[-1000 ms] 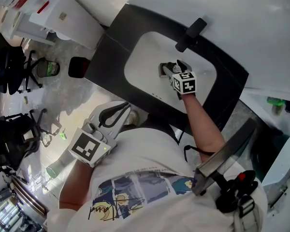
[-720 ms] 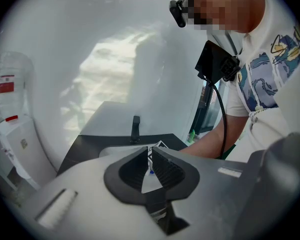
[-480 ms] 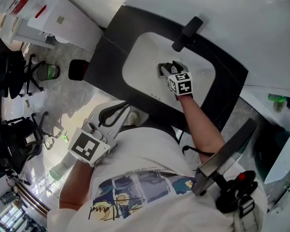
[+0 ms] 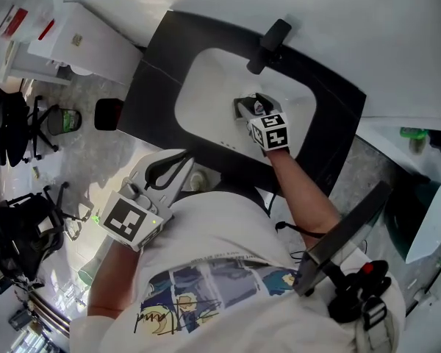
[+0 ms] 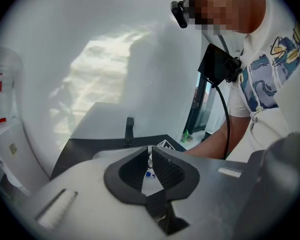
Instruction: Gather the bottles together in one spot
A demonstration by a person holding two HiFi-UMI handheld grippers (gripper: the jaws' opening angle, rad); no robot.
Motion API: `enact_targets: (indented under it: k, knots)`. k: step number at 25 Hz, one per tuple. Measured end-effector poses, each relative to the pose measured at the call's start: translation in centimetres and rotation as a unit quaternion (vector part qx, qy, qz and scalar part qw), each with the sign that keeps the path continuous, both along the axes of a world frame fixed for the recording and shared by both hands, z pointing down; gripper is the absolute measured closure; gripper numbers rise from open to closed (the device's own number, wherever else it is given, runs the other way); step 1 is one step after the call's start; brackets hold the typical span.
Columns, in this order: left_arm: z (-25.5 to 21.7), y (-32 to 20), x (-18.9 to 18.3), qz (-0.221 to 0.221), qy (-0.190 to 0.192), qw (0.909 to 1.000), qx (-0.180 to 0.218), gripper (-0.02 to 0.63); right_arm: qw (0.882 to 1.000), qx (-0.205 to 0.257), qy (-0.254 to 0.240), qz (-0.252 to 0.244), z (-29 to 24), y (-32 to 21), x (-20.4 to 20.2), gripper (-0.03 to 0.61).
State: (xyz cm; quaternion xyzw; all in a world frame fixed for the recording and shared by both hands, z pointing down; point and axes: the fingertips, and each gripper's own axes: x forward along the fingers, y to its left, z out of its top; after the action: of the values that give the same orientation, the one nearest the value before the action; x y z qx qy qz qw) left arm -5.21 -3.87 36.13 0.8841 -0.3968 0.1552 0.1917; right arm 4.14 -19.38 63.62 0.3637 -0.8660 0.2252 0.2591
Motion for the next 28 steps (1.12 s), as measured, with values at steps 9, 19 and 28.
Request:
enact_targets:
  k: [9, 19, 28]
  knots:
    - [0.1, -0.5, 1.7, 0.044, 0.028, 0.9986, 0.005, 0.584, 0.997, 0.022, -0.005, 0.068, -5.7, -0.5, 4.8, 0.33]
    - [-0.3, -1.1, 3.0, 0.066, 0.046, 0.9967, 0.016, 0.584, 0.99, 0.056, 0.012, 0.125, -11.2, -4.0, 10.1, 0.33]
    - [-0.5, -1.7, 1.3, 0.04, 0.037, 0.9983, 0.02, 0.584, 0.982, 0.074, 0.005, 0.176, -13.5, -10.0, 12.7, 0.33]
